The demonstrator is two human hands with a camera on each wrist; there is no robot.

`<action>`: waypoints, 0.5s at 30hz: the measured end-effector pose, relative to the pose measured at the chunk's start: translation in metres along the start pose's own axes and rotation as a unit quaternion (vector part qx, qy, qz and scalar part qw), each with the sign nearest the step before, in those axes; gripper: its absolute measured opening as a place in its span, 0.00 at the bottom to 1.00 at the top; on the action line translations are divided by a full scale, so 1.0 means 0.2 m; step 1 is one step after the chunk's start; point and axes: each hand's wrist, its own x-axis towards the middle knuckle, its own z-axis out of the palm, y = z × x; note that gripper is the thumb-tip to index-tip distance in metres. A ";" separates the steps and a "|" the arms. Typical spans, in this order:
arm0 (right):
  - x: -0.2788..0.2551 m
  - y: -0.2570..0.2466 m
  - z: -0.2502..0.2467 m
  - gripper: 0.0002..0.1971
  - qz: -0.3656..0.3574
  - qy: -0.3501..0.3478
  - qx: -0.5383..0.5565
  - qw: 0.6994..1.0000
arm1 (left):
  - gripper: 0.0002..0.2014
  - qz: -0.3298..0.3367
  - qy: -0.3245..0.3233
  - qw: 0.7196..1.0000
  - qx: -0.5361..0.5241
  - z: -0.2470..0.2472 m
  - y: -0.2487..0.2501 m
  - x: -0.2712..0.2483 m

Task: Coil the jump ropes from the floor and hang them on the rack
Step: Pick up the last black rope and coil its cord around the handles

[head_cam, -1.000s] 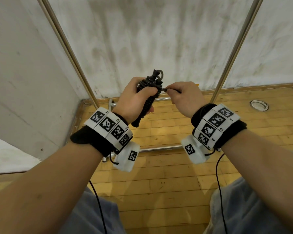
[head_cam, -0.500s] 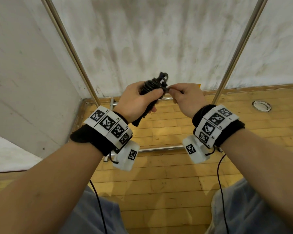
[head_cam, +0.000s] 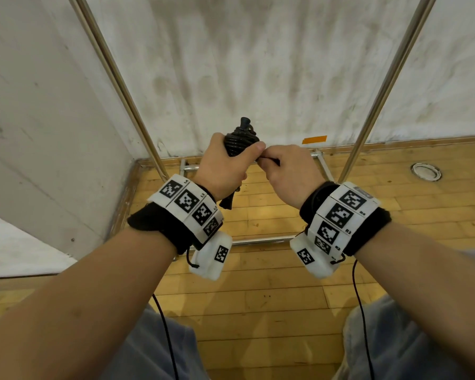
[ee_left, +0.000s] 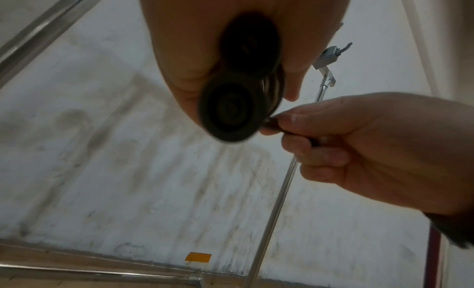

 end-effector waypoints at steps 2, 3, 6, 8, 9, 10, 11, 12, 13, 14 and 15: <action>0.00 0.00 -0.01 0.11 0.011 0.011 -0.005 1.000 | 0.19 0.009 -0.033 0.999 0.006 0.01 0.01 -0.01; 0.01 0.00 -0.02 0.11 0.013 0.017 -0.014 1.000 | 0.19 0.004 -0.057 0.998 -0.013 0.01 0.02 -0.02; 0.02 0.00 -0.04 0.11 0.016 0.032 -0.008 0.999 | 0.16 -0.003 -0.103 0.992 -0.076 0.00 0.03 -0.03; 0.02 0.00 -0.04 0.11 0.020 0.032 0.003 0.999 | 0.15 0.027 -0.087 0.994 -0.063 -0.01 0.04 -0.03; 0.02 -0.01 -0.04 0.10 0.021 0.032 0.004 0.999 | 0.14 0.041 -0.071 0.995 -0.060 -0.01 0.04 -0.03; 0.02 -0.01 -0.04 0.10 0.021 0.032 0.004 0.999 | 0.13 0.048 -0.054 0.995 -0.063 0.00 0.05 -0.04; 0.02 -0.02 -0.04 0.10 0.021 0.033 0.004 0.999 | 0.12 0.053 -0.041 0.995 -0.070 0.00 0.05 -0.04; 0.02 -0.02 -0.04 0.10 0.023 0.036 0.005 0.999 | 0.12 0.057 -0.033 0.995 -0.076 0.01 0.05 -0.04; 0.02 -0.02 -0.04 0.11 0.027 0.040 0.008 0.999 | 0.13 0.062 -0.028 0.995 -0.077 0.02 0.05 -0.04; 0.03 -0.02 -0.03 0.11 0.034 0.039 0.012 0.999 | 0.15 0.068 -0.028 0.994 -0.077 0.03 0.06 -0.05; 0.03 -0.02 -0.03 0.11 0.040 0.036 0.015 0.998 | 0.16 0.073 -0.031 0.994 -0.076 0.05 0.05 -0.06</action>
